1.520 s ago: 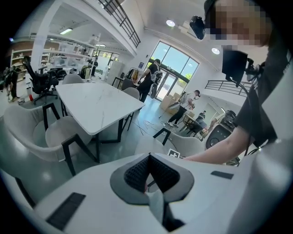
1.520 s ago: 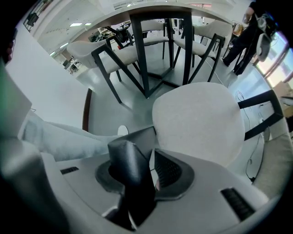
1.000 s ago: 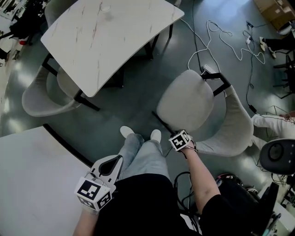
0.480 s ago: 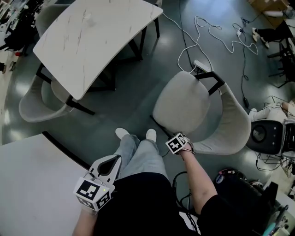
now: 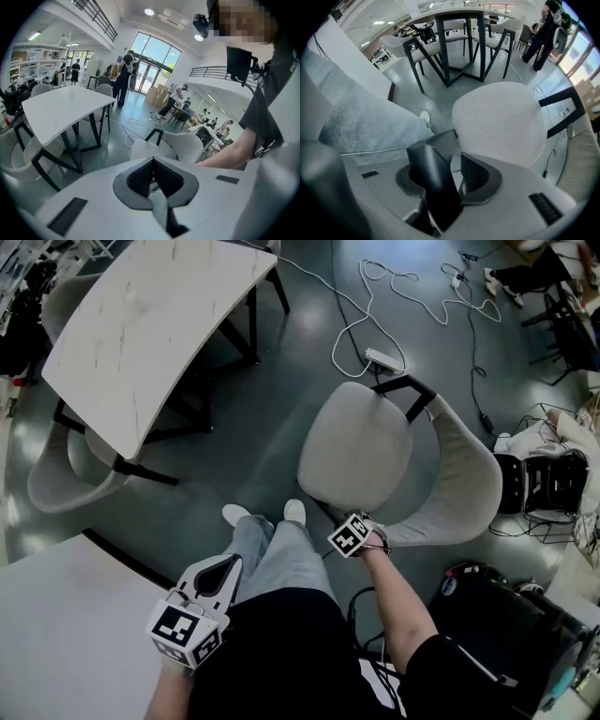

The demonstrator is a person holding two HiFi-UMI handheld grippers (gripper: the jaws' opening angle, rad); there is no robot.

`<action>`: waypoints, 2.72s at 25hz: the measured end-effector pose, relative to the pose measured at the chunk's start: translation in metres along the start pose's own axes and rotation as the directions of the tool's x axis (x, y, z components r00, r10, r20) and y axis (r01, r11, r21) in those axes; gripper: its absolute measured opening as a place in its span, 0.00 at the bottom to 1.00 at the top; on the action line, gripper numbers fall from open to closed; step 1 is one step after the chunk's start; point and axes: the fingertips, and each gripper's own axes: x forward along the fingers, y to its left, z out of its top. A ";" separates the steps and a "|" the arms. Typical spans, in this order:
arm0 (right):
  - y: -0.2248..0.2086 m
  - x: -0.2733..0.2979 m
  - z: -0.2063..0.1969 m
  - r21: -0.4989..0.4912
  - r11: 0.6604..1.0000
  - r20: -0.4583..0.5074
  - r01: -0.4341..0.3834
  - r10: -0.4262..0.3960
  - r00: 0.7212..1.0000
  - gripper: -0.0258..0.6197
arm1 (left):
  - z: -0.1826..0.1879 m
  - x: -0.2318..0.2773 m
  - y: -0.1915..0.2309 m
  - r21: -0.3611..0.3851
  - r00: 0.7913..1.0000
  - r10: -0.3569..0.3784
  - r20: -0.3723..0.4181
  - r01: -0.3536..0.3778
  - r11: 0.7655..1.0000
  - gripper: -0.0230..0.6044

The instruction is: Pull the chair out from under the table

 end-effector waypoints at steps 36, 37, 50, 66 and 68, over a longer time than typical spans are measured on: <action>-0.010 -0.012 -0.096 0.001 1.000 -0.020 -0.001 0.001 1.000 0.32 | 0.027 0.045 -0.052 0.146 0.991 -0.112 -0.076 0.122 0.982 0.04; -0.010 -0.013 -0.095 -0.006 1.000 -0.022 0.006 -0.006 1.000 0.32 | 0.028 0.045 -0.053 0.146 0.991 -0.115 -0.074 0.125 0.981 0.04; 0.012 -0.140 0.045 0.044 0.999 0.347 -0.020 0.004 0.938 0.24 | 0.054 0.023 -0.054 0.124 0.988 -0.153 0.030 0.148 0.981 0.04; 0.105 -0.417 0.309 -0.039 0.991 0.873 -0.131 0.097 0.478 0.11 | 0.136 -0.109 0.038 0.050 0.923 -0.009 0.385 -0.011 0.999 0.04; 0.123 -0.442 0.334 -0.100 0.987 0.893 -0.124 0.144 0.427 0.11 | 0.148 -0.131 0.051 0.044 0.897 0.023 0.442 -0.047 0.998 0.04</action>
